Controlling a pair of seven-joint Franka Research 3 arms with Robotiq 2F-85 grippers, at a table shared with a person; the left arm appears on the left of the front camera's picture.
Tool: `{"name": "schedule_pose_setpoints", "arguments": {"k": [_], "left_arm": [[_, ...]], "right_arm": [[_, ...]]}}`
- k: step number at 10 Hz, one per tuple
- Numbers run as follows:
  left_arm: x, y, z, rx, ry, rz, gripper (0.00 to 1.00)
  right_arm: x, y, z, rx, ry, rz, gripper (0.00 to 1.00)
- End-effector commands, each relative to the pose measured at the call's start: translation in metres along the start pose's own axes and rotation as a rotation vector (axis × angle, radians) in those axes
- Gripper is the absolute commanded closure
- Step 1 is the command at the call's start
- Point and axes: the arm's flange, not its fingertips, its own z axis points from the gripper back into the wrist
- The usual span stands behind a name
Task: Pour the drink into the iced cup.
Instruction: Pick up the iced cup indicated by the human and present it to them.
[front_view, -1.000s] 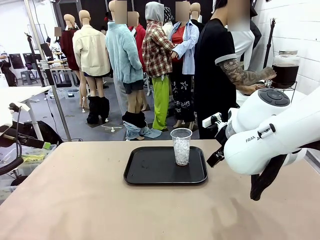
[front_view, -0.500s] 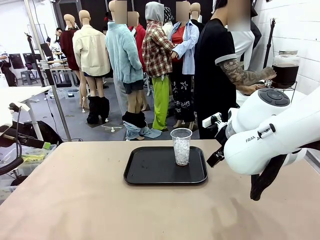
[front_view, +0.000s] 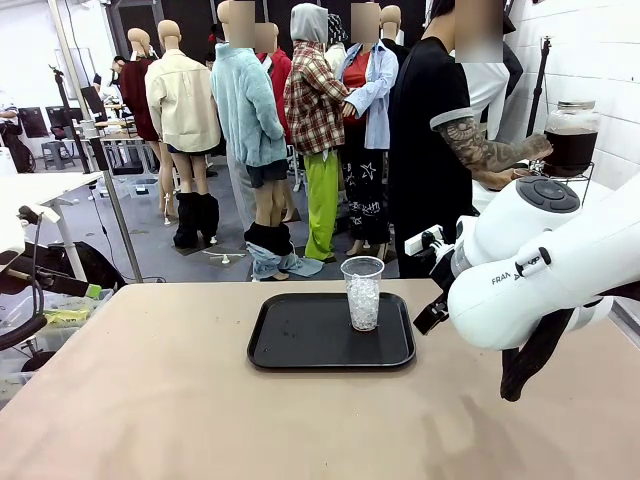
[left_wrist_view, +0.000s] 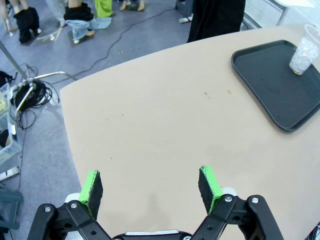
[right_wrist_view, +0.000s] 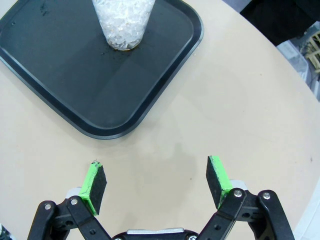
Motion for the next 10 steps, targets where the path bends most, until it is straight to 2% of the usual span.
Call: {"name": "schedule_pose_setpoints", "arguments": {"k": [1, 10], "left_arm": [[-0.0024, 0.0, -0.0016, 0.014, -0.01, 0.003, 0.0], [-0.0024, 0.0, -0.0016, 0.014, -0.01, 0.003, 0.0]], "right_arm": [[-0.0005, 0.0012, -0.0003, 0.001, 0.001, 0.001, 0.0], [-0.0005, 0.0012, -0.0003, 0.001, 0.001, 0.001, 0.0]]}}
